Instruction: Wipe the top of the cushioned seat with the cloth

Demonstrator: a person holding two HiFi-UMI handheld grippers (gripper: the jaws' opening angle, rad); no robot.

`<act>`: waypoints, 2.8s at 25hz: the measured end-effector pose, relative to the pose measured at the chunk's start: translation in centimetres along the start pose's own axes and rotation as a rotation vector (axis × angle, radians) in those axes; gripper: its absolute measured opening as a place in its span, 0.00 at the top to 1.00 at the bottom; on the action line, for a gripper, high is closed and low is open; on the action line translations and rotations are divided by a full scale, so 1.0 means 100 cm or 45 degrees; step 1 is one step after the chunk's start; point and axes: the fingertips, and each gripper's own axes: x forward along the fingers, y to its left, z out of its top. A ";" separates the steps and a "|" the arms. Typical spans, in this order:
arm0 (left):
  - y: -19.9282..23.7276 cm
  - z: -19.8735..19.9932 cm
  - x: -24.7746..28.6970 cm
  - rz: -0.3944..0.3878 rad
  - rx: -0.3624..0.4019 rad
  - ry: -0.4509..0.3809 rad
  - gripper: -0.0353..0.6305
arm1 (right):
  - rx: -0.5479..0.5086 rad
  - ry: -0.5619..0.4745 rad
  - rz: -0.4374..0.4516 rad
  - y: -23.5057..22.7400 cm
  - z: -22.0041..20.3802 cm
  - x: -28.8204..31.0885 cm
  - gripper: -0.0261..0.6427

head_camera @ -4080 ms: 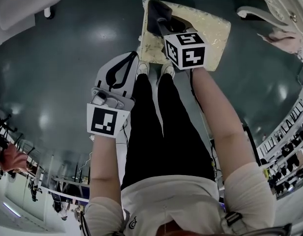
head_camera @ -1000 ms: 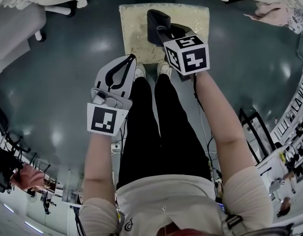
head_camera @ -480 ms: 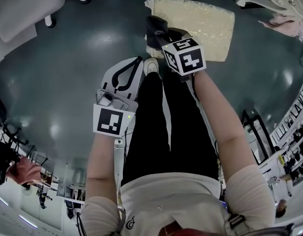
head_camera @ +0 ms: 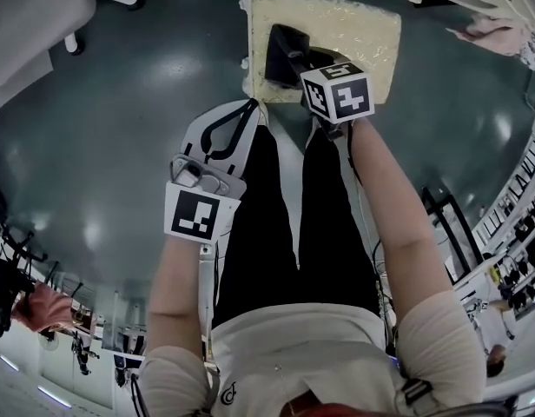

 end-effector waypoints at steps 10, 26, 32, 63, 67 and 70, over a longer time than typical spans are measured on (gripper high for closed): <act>-0.053 0.001 0.057 -0.050 -0.021 0.003 0.93 | 0.016 0.009 -0.058 -0.061 -0.018 -0.023 0.83; -0.129 0.007 0.130 -0.084 -0.047 0.012 0.93 | 0.069 0.042 -0.186 -0.182 -0.064 -0.080 0.82; -0.150 0.007 0.147 -0.120 0.060 0.061 0.93 | 0.074 0.064 -0.217 -0.215 -0.077 -0.096 0.83; -0.106 0.013 0.037 0.065 -0.124 -0.093 0.93 | -0.129 0.028 -0.189 -0.075 -0.060 -0.120 0.84; -0.084 0.000 0.004 0.102 -0.088 -0.072 0.93 | -0.160 0.044 -0.135 -0.024 -0.059 -0.089 0.84; -0.067 -0.013 -0.021 0.123 -0.095 -0.061 0.93 | -0.196 0.044 -0.102 0.013 -0.054 -0.065 0.84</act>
